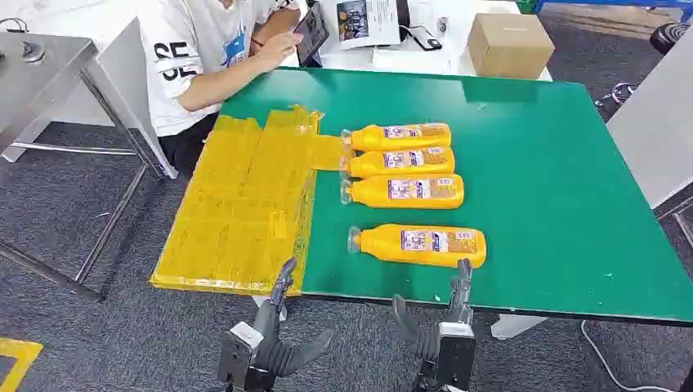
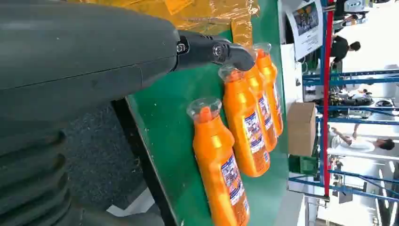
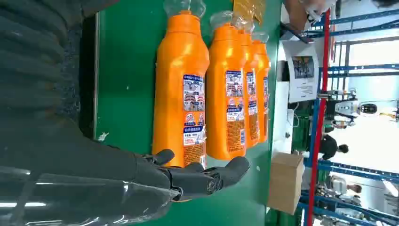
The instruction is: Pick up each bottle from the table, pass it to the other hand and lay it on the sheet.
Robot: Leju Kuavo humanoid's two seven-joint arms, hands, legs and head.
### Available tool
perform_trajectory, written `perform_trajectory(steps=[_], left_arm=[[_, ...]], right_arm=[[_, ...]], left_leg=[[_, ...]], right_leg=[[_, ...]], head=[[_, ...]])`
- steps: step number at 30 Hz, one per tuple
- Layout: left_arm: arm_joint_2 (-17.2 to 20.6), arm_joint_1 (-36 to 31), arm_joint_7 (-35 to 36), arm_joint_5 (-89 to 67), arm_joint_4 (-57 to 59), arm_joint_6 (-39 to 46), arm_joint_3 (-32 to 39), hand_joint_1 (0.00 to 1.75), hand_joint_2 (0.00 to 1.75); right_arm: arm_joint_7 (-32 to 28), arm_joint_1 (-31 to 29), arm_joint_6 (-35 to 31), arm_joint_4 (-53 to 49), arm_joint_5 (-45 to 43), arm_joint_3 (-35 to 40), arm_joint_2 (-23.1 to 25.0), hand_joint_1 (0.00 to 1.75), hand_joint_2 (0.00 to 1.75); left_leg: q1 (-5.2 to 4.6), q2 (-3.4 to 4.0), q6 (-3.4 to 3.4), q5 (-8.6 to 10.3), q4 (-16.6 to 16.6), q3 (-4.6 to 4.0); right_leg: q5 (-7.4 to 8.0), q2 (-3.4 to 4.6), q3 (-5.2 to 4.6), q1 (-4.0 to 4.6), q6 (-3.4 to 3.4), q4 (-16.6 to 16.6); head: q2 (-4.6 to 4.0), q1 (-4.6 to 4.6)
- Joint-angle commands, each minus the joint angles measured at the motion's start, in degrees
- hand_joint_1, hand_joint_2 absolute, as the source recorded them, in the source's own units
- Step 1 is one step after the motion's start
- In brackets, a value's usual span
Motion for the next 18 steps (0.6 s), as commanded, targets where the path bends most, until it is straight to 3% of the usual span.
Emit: perform_trajectory(steps=[1, 18], left_arm=[[0.3, -0.4, 0.1, -0.1, 2.5, 0.0, -0.8, 0.00, 1.75], [0.3, -0.1, 0.0, -0.1, 2.5, 0.1, -0.7, 0.00, 1.75]], right_arm=[[0.1, -1.3, 0.0, 2.6, -0.2, 0.4, -0.7, 0.00, 1.75], [0.1, -1.2, -0.2, 2.8, 0.0, 0.5, -0.7, 0.00, 1.75]], left_leg=[[0.06, 0.05, -0.09, -0.08, -0.1, 0.26], [0.03, 0.04, -0.06, -0.05, -0.1, 0.19]], right_leg=[[-0.05, 0.12, 0.25, 0.05, -0.10, -0.1], [-0.03, 0.09, 0.18, 0.02, -0.07, -0.1]], head=[[0.00, 0.00], [0.00, 0.00]])
